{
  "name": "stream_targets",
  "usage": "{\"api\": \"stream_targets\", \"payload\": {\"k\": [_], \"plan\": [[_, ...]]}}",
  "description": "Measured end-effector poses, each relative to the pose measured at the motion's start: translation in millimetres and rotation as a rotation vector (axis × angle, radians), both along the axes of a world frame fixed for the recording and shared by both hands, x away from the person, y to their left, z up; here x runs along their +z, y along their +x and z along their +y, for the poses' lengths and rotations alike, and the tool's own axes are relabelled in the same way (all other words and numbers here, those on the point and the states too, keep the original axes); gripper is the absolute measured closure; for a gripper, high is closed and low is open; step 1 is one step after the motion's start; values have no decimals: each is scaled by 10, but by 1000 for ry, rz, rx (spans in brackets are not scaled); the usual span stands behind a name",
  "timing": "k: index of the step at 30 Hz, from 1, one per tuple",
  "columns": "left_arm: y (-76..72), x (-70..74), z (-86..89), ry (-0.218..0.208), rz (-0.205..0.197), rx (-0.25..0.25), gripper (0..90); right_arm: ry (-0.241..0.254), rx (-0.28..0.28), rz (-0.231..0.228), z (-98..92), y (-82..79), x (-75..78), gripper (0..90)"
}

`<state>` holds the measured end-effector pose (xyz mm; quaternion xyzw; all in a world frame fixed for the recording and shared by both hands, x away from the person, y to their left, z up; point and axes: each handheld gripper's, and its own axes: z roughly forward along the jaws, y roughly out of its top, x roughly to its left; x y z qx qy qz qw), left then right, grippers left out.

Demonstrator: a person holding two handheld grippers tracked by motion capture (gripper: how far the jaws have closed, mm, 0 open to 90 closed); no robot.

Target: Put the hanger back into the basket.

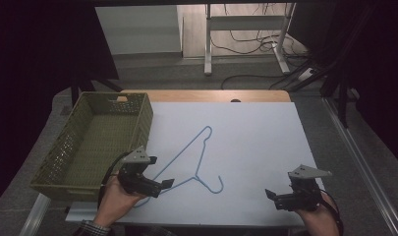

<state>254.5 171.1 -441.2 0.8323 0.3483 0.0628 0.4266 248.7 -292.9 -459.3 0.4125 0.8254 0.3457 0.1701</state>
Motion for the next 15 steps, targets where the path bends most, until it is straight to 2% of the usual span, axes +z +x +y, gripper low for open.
{"api": "stream_targets", "payload": {"k": [5, 9, 15], "plan": [[72, -14, -141, 9, 2, -30, 5, -2, 1, 3, 1, 1, -6, 2], [154, -52, -305, 36, 6, -50, 5, -4, 4, 8, 3, 4, -16, 2], [256, -107, -447, 62, 8, -60, 9, -12, 9, 15, 12, 8, -33, 5]]}}
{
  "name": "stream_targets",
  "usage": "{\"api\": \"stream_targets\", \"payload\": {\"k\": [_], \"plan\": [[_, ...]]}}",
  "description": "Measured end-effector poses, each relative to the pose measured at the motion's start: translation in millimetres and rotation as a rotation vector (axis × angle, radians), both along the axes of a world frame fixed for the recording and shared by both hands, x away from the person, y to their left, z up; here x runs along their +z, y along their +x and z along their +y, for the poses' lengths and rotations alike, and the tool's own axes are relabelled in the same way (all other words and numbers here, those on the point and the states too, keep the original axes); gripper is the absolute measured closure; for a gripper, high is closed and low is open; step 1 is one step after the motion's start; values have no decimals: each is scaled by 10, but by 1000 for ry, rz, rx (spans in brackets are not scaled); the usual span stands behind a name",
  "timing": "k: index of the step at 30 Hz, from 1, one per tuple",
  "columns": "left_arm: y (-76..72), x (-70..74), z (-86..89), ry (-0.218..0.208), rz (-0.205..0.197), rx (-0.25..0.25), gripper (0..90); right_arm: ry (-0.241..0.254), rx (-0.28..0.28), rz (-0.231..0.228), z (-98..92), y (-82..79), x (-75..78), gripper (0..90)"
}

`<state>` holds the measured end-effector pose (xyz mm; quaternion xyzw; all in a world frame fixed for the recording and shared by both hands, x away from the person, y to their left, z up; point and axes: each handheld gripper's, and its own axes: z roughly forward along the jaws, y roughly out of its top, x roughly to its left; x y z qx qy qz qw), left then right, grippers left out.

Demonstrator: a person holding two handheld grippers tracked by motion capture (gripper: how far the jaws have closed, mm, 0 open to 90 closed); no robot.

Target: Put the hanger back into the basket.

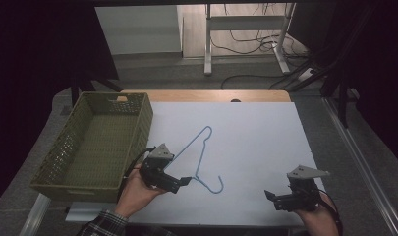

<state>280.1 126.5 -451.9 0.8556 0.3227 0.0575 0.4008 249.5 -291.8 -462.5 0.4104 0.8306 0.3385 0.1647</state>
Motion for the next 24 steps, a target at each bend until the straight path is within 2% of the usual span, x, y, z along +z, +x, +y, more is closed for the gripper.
{"api": "stream_targets", "payload": {"k": [6, 10, 13, 14, 15, 16, 17, 19, 24], "plan": [[109, -62, -107, 30, -15, -6, 28, -10, 6, 10, 18, 0, -14, 6], [152, -161, -125, 56, -13, -13, 96, -13, 8, 12, 23, -1, -20, 7], [162, -246, -136, 92, -19, -27, 207, -15, 8, 16, 26, 0, -27, 8], [179, -299, -139, 102, -3, -39, 302, -17, 10, 16, 30, 1, -30, 9], [179, -299, -139, 102, -3, -39, 348, -17, 10, 16, 30, 1, -30, 9], [185, -312, -137, 102, 4, -45, 348, -19, 12, 17, 32, 1, -32, 9], [191, -329, -138, 100, 11, -55, 415, -22, 12, 18, 34, 1, -32, 10], [204, -363, -149, 108, 21, -70, 484, -24, 15, 20, 39, 1, -36, 10], [232, -501, -210, 168, 45, -96, 671, -31, 20, 23, 51, -1, -42, 12]]}}
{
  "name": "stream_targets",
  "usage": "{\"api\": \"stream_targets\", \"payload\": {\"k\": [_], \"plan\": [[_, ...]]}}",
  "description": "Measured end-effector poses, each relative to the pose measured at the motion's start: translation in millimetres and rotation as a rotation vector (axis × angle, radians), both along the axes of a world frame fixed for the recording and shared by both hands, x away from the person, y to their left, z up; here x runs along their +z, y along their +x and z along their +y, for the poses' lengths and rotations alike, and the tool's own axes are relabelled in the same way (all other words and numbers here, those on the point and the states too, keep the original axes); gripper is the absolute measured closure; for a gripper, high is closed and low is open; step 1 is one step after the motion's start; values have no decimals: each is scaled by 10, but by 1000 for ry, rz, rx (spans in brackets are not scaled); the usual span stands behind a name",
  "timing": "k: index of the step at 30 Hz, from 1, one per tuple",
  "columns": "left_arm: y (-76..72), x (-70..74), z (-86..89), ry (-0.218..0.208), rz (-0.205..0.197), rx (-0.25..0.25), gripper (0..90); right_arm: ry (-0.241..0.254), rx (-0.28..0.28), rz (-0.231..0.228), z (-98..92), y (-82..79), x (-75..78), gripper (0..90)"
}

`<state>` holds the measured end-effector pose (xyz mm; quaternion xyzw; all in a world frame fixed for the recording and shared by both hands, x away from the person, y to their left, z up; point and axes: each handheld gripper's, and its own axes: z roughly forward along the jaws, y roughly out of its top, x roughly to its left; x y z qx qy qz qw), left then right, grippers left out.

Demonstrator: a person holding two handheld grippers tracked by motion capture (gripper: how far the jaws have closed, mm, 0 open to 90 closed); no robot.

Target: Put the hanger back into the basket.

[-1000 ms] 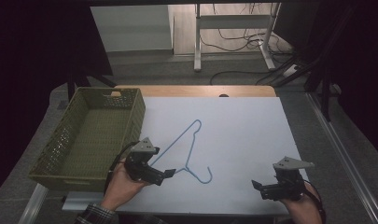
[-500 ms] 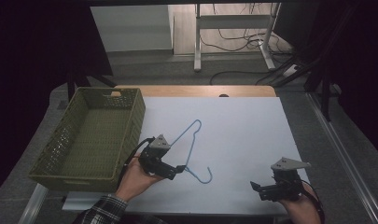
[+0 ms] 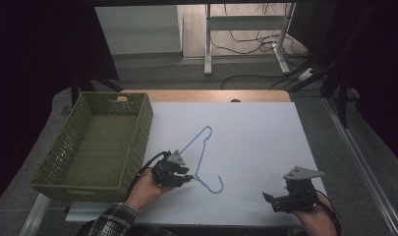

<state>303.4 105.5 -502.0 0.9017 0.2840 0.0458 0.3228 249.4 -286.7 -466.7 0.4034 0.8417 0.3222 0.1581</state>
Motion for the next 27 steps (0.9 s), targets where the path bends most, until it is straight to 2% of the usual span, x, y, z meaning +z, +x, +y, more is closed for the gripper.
{"api": "stream_targets", "payload": {"k": [10, 12, 16, 19, 24, 27], "plan": [[26, -184, -54, 132, 22, -13, 728, -2, 9, -1, 8, -1, -4, 13], [24, -180, -60, 130, 25, -11, 747, -3, 9, -1, 10, -1, -4, 14], [-3, -169, -99, 145, 31, -8, 857, -8, 11, -3, 17, -3, -2, 15], [-8, -162, -105, 149, 25, -6, 865, -12, 13, -4, 26, -5, -2, 16], [-2, -116, -70, 95, 30, 11, 866, -10, 19, 0, 77, -15, 36, 20], [-2, -91, -52, 73, 31, 15, 866, 5, 48, 2, 202, -21, 117, 20]]}}
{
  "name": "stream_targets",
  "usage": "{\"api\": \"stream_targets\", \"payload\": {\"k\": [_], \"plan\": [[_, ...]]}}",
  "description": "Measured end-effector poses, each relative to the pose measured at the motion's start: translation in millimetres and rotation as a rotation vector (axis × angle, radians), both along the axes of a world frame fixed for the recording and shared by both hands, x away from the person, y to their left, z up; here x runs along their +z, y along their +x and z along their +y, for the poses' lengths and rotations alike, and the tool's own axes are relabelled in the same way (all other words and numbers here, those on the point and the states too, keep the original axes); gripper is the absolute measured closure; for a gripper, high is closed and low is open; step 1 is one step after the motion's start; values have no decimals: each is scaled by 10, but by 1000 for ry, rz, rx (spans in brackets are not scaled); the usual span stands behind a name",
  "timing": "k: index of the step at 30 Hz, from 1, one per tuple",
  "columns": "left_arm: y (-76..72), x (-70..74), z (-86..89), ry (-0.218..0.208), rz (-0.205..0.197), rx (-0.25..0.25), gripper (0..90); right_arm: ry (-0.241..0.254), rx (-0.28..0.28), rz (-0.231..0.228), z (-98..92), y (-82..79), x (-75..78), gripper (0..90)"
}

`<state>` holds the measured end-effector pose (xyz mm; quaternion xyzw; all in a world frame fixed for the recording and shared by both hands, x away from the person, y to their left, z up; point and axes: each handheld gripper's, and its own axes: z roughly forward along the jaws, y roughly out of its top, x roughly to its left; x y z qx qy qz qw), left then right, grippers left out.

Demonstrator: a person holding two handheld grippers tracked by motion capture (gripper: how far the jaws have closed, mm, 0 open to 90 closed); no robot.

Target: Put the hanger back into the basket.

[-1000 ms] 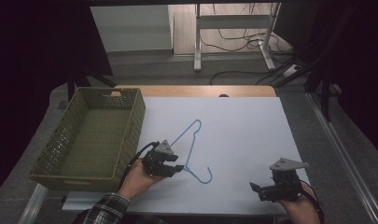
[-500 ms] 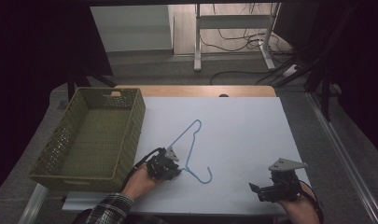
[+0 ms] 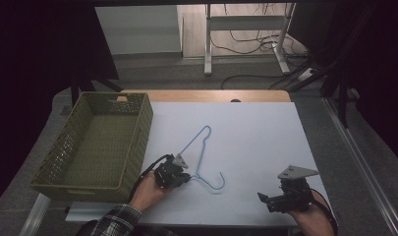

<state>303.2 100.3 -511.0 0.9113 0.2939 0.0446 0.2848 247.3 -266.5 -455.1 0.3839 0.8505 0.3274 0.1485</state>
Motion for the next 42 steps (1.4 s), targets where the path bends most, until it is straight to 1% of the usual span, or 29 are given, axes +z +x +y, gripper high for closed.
{"api": "stream_targets", "payload": {"k": [1, 2, 3, 4, 5, 6, 7, 8, 9, 10, 11, 12, 14, 15, 16, 17, 18, 20, 21, 22, 25, 29, 30, 31, 34, 35, 36, 39, 42], "plan": [[1, 5, 6, -7, 1, 1, 866, 24, 28, 10, 102, 8, 63, 1], [4, 11, 14, -8, 2, 0, 866, 24, 28, 10, 102, 8, 63, 1], [4, 15, 20, -16, 3, 3, 866, 45, 43, 18, 164, 22, 96, 0], [7, 22, 32, -25, 7, 6, 866, 87, 75, 45, 305, 58, 134, 0], [9, 26, 37, -30, 9, 7, 866, 90, 93, 59, 383, 77, 133, 3], [9, 26, 37, -30, 9, 7, 866, 90, 93, 59, 383, 77, 133, 3], [9, 30, 41, -32, 8, 8, 866, 83, 104, 68, 465, 98, 127, 18], [9, 39, 47, -35, 7, 8, 866, 70, 137, 73, 627, 148, 107, 69], [9, 39, 47, -35, 7, 8, 866, 70, 137, 73, 627, 148, 107, 69], [8, 41, 48, -39, 6, 11, 866, 62, 147, 76, 711, 178, 94, 99], [7, 42, 49, -42, 6, 14, 866, 44, 178, 66, 872, 240, 82, 195], [8, 44, 50, -43, 6, 14, 866, 44, 178, 66, 872, 240, 82, 195], [10, 45, 52, -37, 6, 10, 866, 27, 205, 69, 1040, 292, 81, 298], [11, 45, 52, -34, 5, 8, 866, 3, 250, 62, 1208, 341, 61, 377], [10, 44, 50, -35, 5, 10, 866, 3, 250, 62, 1208, 341, 61, 377], [10, 44, 50, -34, 5, 10, 865, -31, 284, 75, 1362, 389, 17, 448], [10, 44, 50, -34, 5, 10, 865, -31, 284, 75, 1362, 389, 17, 448], [5, 38, 43, -46, 4, 23, 865, -51, 300, 89, 1481, 437, -50, 511], [6, 40, 45, -47, 5, 23, 866, -81, 305, 102, 1566, 482, -129, 550], [7, 39, 46, -49, 5, 24, 866, -81, 305, 102, 1566, 482, -129, 550], [7, 43, 44, -55, 1, 24, 866, -123, 284, 123, 1639, 555, -257, 620], [8, 52, 47, -58, -1, 22, 865, -112, 272, 157, 1656, 594, -323, 677], [8, 54, 48, -61, -1, 22, 865, -116, 269, 163, 1660, 599, -339, 713], [8, 56, 49, -64, -1, 23, 866, -114, 266, 171, 1657, 603, -348, 802], [13, 64, 59, -82, 5, 24, 862, -102, 244, 175, 1649, 603, -330, 840], [15, 68, 64, -90, 9, 23, 848, -101, 219, 158, 1646, 600, -297, 851], [12, 74, 69, -94, 8, 26, 848, -101, 219, 158, 1646, 600, -297, 851], [-3, 72, 74, -73, 10, 31, 687, -89, 206, 157, 1648, 597, -257, 852], [-13, 55, 75, -63, 27, 31, 646, -86, 199, 162, 1660, 591, -238, 852]]}}
